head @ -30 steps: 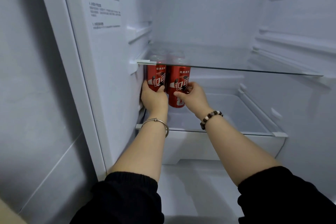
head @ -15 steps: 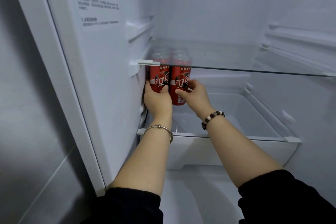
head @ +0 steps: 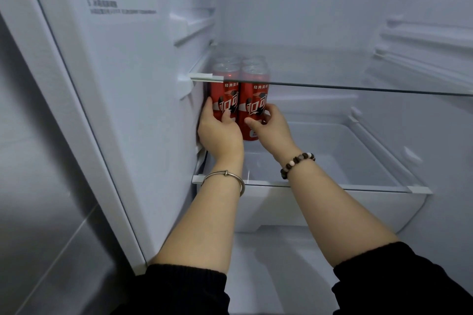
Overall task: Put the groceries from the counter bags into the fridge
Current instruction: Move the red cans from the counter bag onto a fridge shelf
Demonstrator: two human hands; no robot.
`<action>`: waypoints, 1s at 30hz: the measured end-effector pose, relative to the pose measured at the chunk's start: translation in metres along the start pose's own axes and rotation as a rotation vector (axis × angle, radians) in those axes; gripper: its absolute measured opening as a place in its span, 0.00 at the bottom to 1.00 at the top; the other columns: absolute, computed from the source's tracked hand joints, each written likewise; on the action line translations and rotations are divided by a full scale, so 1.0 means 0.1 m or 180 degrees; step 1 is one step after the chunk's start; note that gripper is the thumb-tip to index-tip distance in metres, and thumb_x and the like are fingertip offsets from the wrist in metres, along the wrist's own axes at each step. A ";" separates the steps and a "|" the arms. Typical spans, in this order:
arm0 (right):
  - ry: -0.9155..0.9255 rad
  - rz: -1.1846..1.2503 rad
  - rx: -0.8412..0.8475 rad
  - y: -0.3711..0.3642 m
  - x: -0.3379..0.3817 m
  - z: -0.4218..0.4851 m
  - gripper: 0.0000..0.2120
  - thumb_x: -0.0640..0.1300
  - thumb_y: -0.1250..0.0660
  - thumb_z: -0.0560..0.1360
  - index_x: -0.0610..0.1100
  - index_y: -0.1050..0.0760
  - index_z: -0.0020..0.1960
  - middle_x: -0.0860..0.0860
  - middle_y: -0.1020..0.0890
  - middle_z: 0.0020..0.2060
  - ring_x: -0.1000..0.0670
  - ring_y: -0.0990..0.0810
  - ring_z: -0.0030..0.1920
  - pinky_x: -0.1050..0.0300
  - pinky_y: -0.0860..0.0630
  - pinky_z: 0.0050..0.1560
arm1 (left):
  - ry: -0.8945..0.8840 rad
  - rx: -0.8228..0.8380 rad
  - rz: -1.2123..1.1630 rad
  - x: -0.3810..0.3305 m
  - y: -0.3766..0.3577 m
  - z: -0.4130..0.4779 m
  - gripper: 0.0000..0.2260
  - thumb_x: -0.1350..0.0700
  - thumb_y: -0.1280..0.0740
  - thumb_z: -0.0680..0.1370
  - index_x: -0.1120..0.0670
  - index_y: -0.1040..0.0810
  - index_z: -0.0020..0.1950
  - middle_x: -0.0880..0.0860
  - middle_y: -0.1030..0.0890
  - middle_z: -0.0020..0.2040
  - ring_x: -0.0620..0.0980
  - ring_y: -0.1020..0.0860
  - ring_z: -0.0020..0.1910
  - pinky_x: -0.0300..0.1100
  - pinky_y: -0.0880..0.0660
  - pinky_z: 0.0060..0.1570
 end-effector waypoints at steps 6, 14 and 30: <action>-0.0065 -0.0187 0.0216 0.02 0.03 0.00 0.24 0.46 0.32 0.75 0.43 0.35 0.68 0.47 0.26 0.63 0.52 0.27 0.59 0.58 0.30 0.56 | -0.0102 0.0006 -0.0002 -0.02 0.02 -0.02 0.20 0.63 0.34 0.76 0.54 0.27 0.68 0.51 0.20 0.60 0.47 0.21 0.53 0.42 0.25 0.57; -0.0227 -0.0533 0.0130 0.20 0.06 -0.19 0.27 0.50 0.37 0.78 0.41 0.40 0.72 0.44 0.31 0.69 0.47 0.31 0.67 0.61 0.34 0.55 | -0.0782 0.0199 0.0246 -0.06 0.09 -0.18 0.21 0.64 0.38 0.77 0.58 0.31 0.70 0.55 0.31 0.70 0.50 0.35 0.71 0.28 0.42 0.66; 0.0250 -0.1615 -0.1486 1.42 -0.37 -1.93 0.17 0.40 0.38 0.78 0.40 0.31 0.66 0.44 0.32 0.69 0.48 0.37 0.71 0.64 0.43 0.67 | -0.2465 0.2354 0.0623 0.03 0.08 -1.63 0.16 0.63 0.39 0.75 0.63 0.25 0.62 0.60 0.25 0.62 0.58 0.28 0.63 0.41 0.37 0.65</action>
Point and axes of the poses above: each hand's wrist, its own z-axis towards the middle knuckle, its own y-axis out of the back of the hand, x = y × z, the point moved 1 cm from there along z, towards the middle knuckle
